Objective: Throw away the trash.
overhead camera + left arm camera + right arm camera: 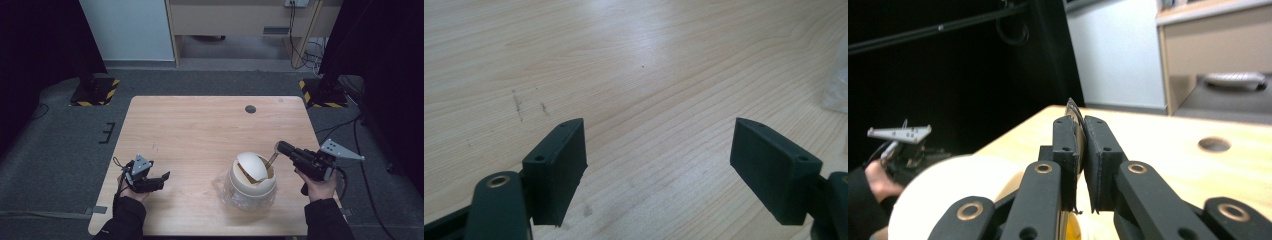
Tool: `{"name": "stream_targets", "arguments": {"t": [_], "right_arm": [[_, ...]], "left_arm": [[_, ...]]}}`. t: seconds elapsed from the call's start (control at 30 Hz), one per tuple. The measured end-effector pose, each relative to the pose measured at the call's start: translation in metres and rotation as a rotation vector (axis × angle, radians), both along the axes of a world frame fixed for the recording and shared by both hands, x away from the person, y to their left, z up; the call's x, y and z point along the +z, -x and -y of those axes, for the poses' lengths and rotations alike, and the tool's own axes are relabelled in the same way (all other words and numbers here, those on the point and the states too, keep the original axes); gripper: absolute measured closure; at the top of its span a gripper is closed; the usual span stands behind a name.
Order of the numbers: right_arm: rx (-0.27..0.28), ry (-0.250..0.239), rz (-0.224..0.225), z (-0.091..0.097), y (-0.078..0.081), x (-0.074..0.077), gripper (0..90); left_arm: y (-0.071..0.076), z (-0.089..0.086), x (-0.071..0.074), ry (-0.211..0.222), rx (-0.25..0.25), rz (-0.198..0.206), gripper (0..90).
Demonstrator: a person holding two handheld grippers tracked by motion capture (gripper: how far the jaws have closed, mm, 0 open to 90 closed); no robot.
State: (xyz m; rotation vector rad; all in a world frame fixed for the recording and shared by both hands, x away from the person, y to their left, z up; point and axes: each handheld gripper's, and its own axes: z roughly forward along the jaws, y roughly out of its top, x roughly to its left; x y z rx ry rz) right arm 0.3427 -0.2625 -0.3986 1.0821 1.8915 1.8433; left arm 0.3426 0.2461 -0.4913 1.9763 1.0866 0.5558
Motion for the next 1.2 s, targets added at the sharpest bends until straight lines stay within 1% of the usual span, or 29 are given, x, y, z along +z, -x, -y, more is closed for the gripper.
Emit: {"name": "stream_targets", "arguments": {"t": [0.1, 0.13, 0.17, 0.2, 0.27, 0.3, 0.33, 0.37, 0.4, 0.43, 0.47, 0.5, 0.53, 0.6, 0.63, 0.67, 0.7, 0.73, 0.77, 0.8, 0.83, 0.87, 0.93, 0.97, 1.0, 1.03, 1.13, 1.17, 1.2], "right_arm": [[0.015, 0.035, -0.024, -0.009, -0.002, -0.006, 82.9], [0.021, 0.043, -0.03, -0.011, -0.003, -0.008, 79.1], [0.027, 0.04, -0.044, -0.014, -0.004, -0.011, 74.6], [0.027, 0.026, -0.052, -0.015, -0.005, -0.013, 70.1], [0.024, 0.02, -0.052, -0.014, -0.006, -0.015, 68.1], [0.019, 0.02, -0.057, -0.013, -0.006, -0.015, 65.8], [-0.008, 0.004, -0.05, -0.007, -0.007, -0.015, 60.1], [-0.024, -0.01, -0.05, -0.003, -0.007, -0.014, 57.5], [-0.024, -0.01, -0.05, -0.003, -0.007, -0.014, 57.5], [-0.067, -0.015, -0.039, 0.005, -0.008, -0.014, 49.5], [-0.067, -0.015, -0.039, 0.005, -0.008, -0.014, 49.5], [-0.126, 0.018, -0.04, 0.014, -0.011, -0.018, 40.7], [-0.126, 0.018, -0.04, 0.014, -0.011, -0.018, 40.7], [-0.201, 0.092, -0.046, 0.022, -0.015, -0.026, 29.2], [-0.263, 0.164, -0.071, 0.031, -0.019, -0.04, 23.5], [-0.263, 0.164, -0.071, 0.031, -0.019, -0.04, 23.5], [-0.29, 0.233, -0.16, 0.039, -0.026, -0.055, 20.7], [-0.298, 0.258, -0.205, 0.043, -0.029, -0.063, 19.6], [-0.303, 0.277, -0.23, 0.046, -0.031, -0.069, 18.1], [-0.309, 0.306, -0.267, 0.05, -0.034, -0.077, 16.3], [-0.311, 0.33, -0.285, 0.053, -0.036, -0.083, 14.3], [-0.313, 0.347, -0.306, 0.056, -0.039, -0.088, 12.1], [-0.314, 0.382, -0.344, 0.059, -0.042, -0.094, 9.0], [-0.314, 0.382, -0.344, 0.059, -0.042, -0.094, 9.0], [-0.312, 0.404, -0.353, 0.061, -0.043, -0.097, 8.0], [-0.31, 0.456, -0.37, 0.063, -0.044, -0.103, 6.5], [-0.313, 0.487, -0.382, 0.066, -0.045, -0.108, 4.7], [-0.313, 0.487, -0.382, 0.066, -0.045, -0.108, 4.7], [-0.317, 0.504, -0.393, 0.069, -0.045, -0.112, 3.7]], "left_arm": [[0.0, 0.0, 0.0, -0.001, -0.004, 0.0, 21.8], [0.0, 0.0, 0.0, -0.002, -0.005, -0.001, 21.8], [0.0, 0.0, 0.0, -0.003, -0.005, -0.001, 21.8], [0.0, 0.0, 0.0, -0.003, -0.005, -0.001, 21.8], [0.0, 0.001, 0.001, -0.002, -0.004, 0.005, 21.8], [0.0, 0.001, 0.001, -0.001, -0.004, 0.006, 21.8], [0.0, 0.001, 0.001, -0.003, -0.006, 0.006, 21.8], [0.0, 0.001, 0.001, -0.005, -0.006, 0.005, 21.8], [0.0, 0.001, 0.001, -0.005, -0.006, 0.005, 21.8], [0.0, 0.0, 0.001, -0.003, -0.004, 0.005, 21.7], [0.0, 0.0, 0.001, -0.003, -0.004, 0.005, 21.6], [0.0, 0.0, 0.001, -0.003, -0.003, 0.004, 21.6], [-0.001, -0.001, 0.0, -0.004, -0.001, 0.003, 21.6], [-0.003, -0.003, -0.001, -0.009, 0.006, -0.001, 20.8], [-0.005, -0.006, -0.003, -0.013, 0.01, -0.003, 18.8], [-0.005, -0.006, -0.003, -0.013, 0.01, -0.003, 18.4], [-0.006, -0.008, -0.004, -0.014, 0.015, -0.007, 18.2], [-0.008, -0.012, -0.007, -0.023, 0.025, -0.022, 17.7], [-0.01, -0.014, -0.009, -0.025, 0.034, -0.038, 16.9], [-0.01, -0.014, -0.009, -0.025, 0.034, -0.038, 16.3], [-0.011, -0.016, -0.011, -0.029, 0.037, -0.053, 15.4], [-0.013, -0.02, -0.015, -0.037, 0.048, -0.088, 14.4], [-0.014, -0.023, -0.02, -0.047, 0.057, -0.129, 12.9], [-0.014, -0.023, -0.02, -0.047, 0.057, -0.129, 12.8], [-0.015, -0.025, -0.022, -0.05, 0.06, -0.147, 12.8], [-0.016, -0.026, -0.025, -0.056, 0.062, -0.17, 11.3], [-0.017, -0.027, -0.029, -0.079, 0.062, -0.198, 10.2], [-0.017, -0.027, -0.029, -0.079, 0.062, -0.198, 9.8], [-0.018, -0.029, -0.032, -0.09, 0.062, -0.219, 9.4]]}}
